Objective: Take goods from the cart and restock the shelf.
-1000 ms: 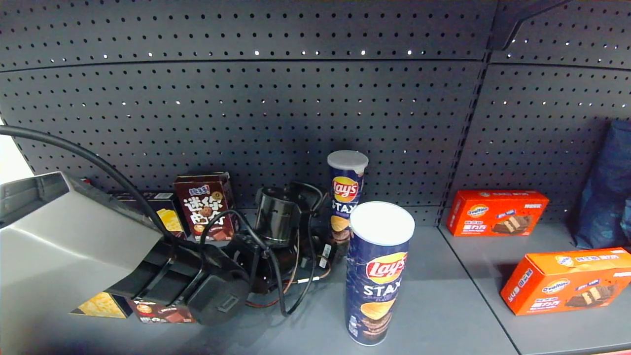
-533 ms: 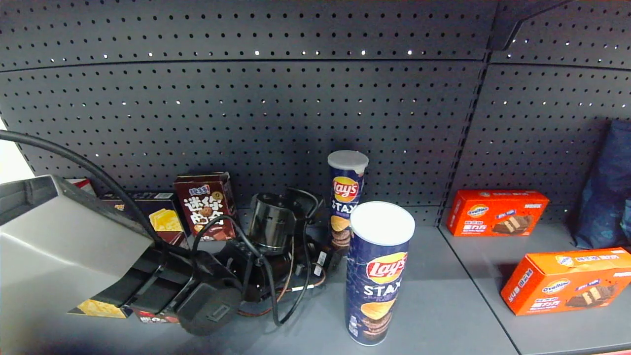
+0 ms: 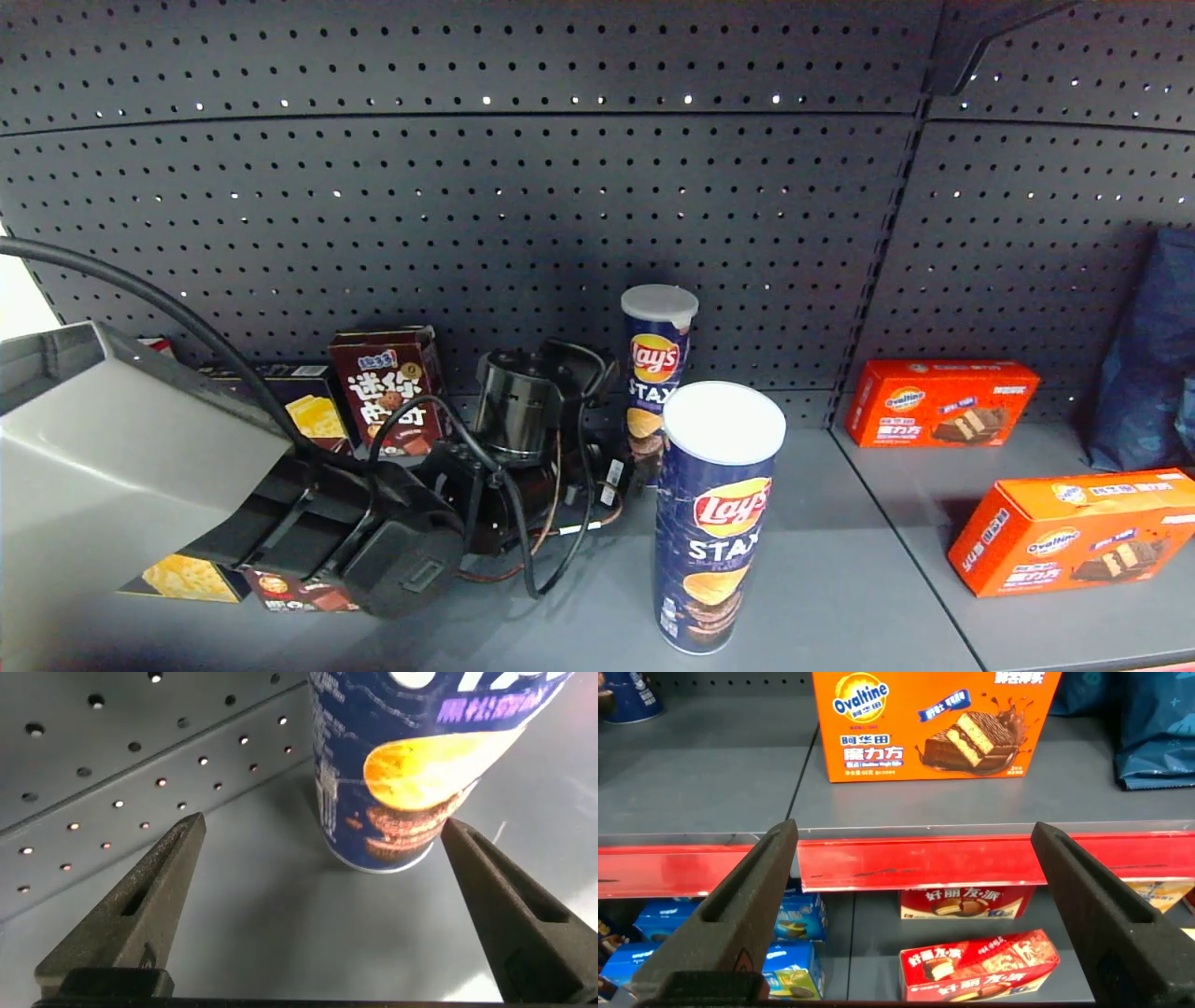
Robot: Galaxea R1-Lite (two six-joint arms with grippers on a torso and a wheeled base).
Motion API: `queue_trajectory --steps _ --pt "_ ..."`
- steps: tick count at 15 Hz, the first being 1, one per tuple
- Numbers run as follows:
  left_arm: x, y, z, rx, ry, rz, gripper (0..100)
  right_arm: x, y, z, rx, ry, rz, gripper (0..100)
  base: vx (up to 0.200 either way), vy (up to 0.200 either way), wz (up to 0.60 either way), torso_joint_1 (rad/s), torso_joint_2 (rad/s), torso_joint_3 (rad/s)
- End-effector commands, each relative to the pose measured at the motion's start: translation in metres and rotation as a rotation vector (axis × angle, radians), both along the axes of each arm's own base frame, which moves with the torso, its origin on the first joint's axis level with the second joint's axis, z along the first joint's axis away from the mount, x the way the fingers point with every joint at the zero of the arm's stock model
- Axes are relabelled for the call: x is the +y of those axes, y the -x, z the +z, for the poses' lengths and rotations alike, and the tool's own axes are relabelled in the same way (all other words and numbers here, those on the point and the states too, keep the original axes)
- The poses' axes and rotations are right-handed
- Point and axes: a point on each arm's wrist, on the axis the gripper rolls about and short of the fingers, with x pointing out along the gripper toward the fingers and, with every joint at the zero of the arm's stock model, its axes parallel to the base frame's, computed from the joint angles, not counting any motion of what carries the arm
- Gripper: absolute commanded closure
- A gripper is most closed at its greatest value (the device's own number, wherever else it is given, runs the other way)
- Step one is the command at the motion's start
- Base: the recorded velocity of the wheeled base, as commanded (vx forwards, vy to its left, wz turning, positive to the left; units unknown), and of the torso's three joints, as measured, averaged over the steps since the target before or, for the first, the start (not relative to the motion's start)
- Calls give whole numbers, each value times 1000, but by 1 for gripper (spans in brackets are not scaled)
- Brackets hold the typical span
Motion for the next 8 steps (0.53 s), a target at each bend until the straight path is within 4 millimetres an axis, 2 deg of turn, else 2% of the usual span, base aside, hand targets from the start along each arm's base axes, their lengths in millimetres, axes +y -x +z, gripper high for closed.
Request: queue_trajectory --steps 1,5,7,8 --pt "-1 -4 -2 -1 -1 3 0 0 0 0 1 0 0 0 0 0 0 0 0 0" --pt "0 -4 -5 9 -6 7 0 0 0 0 1 0 0 0 0 0 0 0 0 0" --pt "4 5 -5 19 -15 2 0 0 0 0 1 0 0 0 0 0 0 0 0 0" --pt "9 13 4 6 -4 -1 0 0 0 0 1 0 0 0 0 0 0 0 0 0"
